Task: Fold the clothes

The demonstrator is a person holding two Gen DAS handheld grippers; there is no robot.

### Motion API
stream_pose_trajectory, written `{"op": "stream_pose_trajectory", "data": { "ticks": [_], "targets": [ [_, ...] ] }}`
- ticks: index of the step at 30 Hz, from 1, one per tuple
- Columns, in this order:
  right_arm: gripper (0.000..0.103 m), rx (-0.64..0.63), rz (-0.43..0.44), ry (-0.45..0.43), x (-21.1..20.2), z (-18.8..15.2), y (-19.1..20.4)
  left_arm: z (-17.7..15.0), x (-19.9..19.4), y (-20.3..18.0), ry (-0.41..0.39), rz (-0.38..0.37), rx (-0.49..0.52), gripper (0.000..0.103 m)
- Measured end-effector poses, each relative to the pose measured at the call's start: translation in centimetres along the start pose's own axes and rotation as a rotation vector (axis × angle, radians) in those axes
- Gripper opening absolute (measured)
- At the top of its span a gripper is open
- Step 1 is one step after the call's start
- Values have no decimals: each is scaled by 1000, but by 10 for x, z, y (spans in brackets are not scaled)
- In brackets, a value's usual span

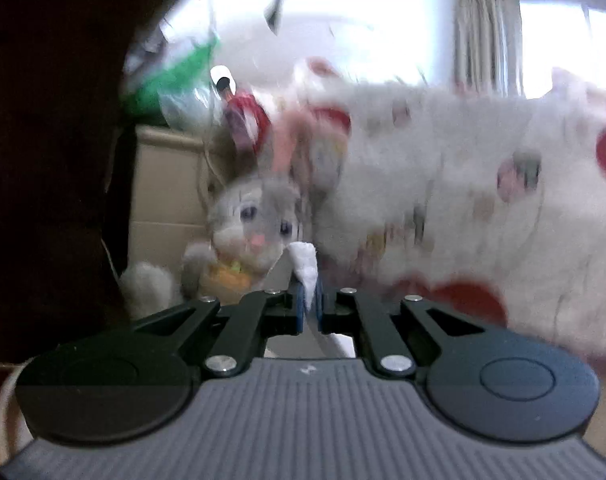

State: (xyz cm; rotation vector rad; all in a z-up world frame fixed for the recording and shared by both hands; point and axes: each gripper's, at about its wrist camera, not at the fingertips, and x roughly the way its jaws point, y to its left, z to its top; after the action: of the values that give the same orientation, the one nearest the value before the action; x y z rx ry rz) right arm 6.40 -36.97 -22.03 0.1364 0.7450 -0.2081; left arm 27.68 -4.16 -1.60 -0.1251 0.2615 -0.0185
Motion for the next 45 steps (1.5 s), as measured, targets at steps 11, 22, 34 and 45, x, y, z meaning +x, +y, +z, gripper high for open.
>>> {"op": "stream_pose_trajectory", "data": {
  "ticks": [11,22,34,45],
  "targets": [
    [74,187,59,-141,-102,-2,-72,26,-43,-23,17,176,10,65],
    [58,256,-19,-67,-132,1,-272,-107,-62,-237,431,-713,328,66],
    [79,-61,125,173,-13,8,-289,-206,-59,-250,666,-670,455,66],
    [4,45,-130,-170,-79,22,-310,-203,-50,-248,560,-610,460,66]
  ]
}}
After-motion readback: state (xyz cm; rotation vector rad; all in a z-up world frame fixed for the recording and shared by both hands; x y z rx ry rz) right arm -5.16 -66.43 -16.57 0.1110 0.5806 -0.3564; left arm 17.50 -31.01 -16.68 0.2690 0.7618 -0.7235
